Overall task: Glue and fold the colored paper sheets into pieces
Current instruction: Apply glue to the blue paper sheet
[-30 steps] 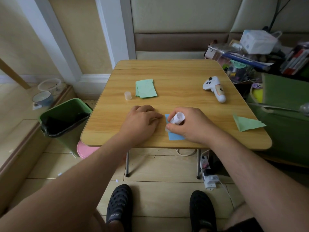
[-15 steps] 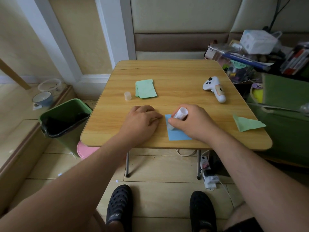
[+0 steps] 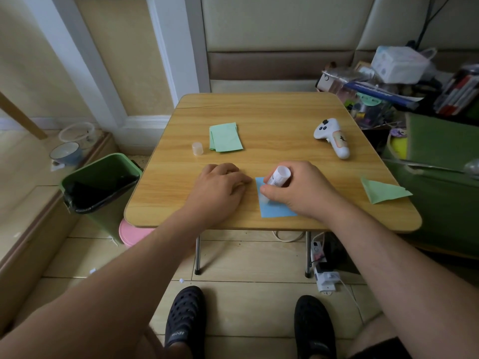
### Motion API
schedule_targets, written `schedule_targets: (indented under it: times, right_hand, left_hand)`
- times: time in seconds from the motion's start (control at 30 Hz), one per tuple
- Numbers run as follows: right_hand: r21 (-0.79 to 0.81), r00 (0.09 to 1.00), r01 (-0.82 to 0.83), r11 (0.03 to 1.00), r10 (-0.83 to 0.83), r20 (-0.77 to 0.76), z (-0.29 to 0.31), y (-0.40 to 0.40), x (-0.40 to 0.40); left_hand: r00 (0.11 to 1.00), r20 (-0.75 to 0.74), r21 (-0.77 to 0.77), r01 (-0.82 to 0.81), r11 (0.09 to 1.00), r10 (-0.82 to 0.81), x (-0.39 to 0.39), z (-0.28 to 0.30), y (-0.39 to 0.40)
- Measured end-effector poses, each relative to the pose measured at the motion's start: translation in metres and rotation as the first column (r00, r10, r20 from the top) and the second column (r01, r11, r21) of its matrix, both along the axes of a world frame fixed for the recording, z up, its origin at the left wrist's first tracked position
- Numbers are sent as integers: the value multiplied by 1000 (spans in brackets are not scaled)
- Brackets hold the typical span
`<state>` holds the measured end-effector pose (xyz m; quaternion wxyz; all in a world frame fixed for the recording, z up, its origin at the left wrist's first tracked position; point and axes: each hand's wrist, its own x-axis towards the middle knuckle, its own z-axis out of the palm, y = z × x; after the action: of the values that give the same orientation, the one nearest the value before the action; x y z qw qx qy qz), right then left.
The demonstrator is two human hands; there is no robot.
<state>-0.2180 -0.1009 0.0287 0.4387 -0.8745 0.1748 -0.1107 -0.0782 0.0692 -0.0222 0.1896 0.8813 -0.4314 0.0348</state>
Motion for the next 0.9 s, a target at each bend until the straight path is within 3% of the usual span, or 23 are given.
schedule_targets:
  times: [0.17,0.43,0.7,0.9]
  right_hand:
    - [-64,1000,-6,998,6,-9,-4,2,1]
    - [-45,976,-169,985,160,-146,5,9,-7]
    - [-118,1000,-14,993,13,-2,-2,7,1]
    - [-123,991,-119,985,111,-70,-2,12,-2]
  left_hand:
    - [1000,-23,1,-4,1000,4,2,-2,-1]
    - [998,-54,3,-28,1000,28,0,-1,-1]
    - [999,-33,29,-21,999,22,0,-2,-2]
    - [999,-24,34,-33,999,34,-2,0,-3]
